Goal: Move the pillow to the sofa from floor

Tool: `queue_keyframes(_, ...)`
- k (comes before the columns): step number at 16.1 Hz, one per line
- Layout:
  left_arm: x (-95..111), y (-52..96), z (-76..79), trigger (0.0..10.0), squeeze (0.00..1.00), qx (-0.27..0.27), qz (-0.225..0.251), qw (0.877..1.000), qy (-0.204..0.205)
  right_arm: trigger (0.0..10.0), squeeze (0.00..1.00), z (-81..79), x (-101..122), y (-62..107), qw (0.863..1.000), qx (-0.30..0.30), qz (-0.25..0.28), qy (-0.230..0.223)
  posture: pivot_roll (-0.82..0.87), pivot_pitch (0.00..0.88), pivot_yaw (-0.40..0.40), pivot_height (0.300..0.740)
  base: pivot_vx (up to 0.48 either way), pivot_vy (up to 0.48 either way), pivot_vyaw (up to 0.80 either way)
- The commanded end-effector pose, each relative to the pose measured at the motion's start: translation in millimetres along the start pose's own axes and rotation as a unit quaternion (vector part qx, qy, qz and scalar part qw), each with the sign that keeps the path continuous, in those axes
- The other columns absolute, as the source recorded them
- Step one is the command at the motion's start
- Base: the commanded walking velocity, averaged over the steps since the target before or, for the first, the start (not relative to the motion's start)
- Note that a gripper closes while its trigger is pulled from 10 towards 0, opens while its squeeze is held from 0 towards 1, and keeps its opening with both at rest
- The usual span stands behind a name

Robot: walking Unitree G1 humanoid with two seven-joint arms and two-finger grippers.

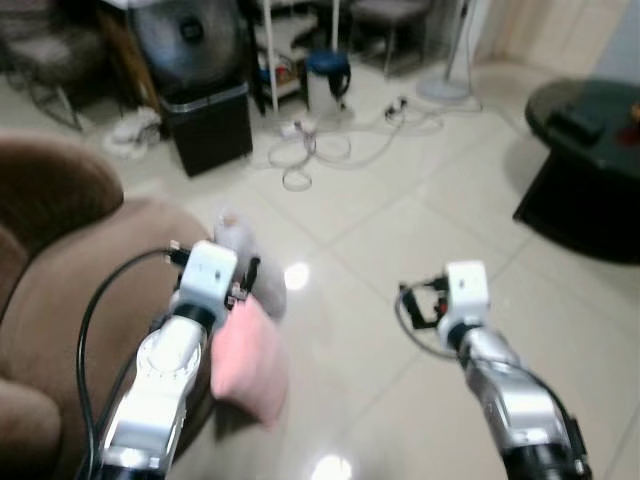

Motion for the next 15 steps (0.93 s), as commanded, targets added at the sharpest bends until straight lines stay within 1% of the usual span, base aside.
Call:
queue_keyframes(1,-3,2.0,-6.9,10.0,0.0,0.011,-0.003,1.0,-0.003,10.0,0.0,-6.4,2,-1.4,1.0,0.007,0.005,0.002,0.1,0.0,0.027,0.74,0.0,0.0,0.0)
queue_keyframes(3,-11,3.7,-14.1,10.0,0.0,0.029,-0.015,0.999,-0.011,10.0,0.0,-5.9,2,-2.2,1.0,0.009,0.003,0.009,0.1,0.0,0.024,0.74,0.0,0.0,0.0)
queue_keyframes(5,-19,6.7,-24.7,10.0,0.0,0.055,-0.026,0.998,-0.005,10.0,0.0,-5.7,-3,-2.4,0.999,0.021,-0.006,0.049,0.1,0.0,0.016,0.74,0.0,0.0,0.0)
queue_keyframes(7,-24,9.4,-24.7,10.0,0.0,0.049,-0.034,0.998,-0.007,10.0,0.0,-7.8,-8,-2.4,0.997,0.033,-0.012,0.063,0.11,0.0,0.013,0.74,0.0,0.0,0.66)
queue_keyframes(10,-33,13.5,-21.0,10.0,0.0,0.034,-0.052,0.998,-0.016,10.0,0.0,-12.0,-10,-4.5,0.996,0.048,-0.014,0.07,0.12,0.0,0.001,0.74,0.244,0.0,0.8)
queue_keyframes(11,-35,15.1,-21.9,10.0,0.0,0.034,-0.056,0.998,-0.016,10.0,0.0,-13.9,-10,-5.2,0.996,0.053,-0.013,0.065,0.12,0.0,-0.003,0.74,0.244,0.0,0.0)
queue_keyframes(15,-39,16.8,-19.9,10.0,0.0,0.032,-0.062,0.997,-0.013,10.0,0.0,-11.0,-11,-6.9,0.997,0.054,-0.014,0.057,0.13,0.0,-0.011,0.74,0.248,0.0,0.0)
Point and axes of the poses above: a point about 5 cm out from each wrist's last joint towards the gripper, its own y axis pointing back from the gripper into the wrist, its own x axis along the axis of the wrist's last joint, z = x × y, the point moved 6 cm from there along -y, pointing out of the wrist towards the gripper, and after that the axes turned 15 degrees about y, right-handed, at the moved point
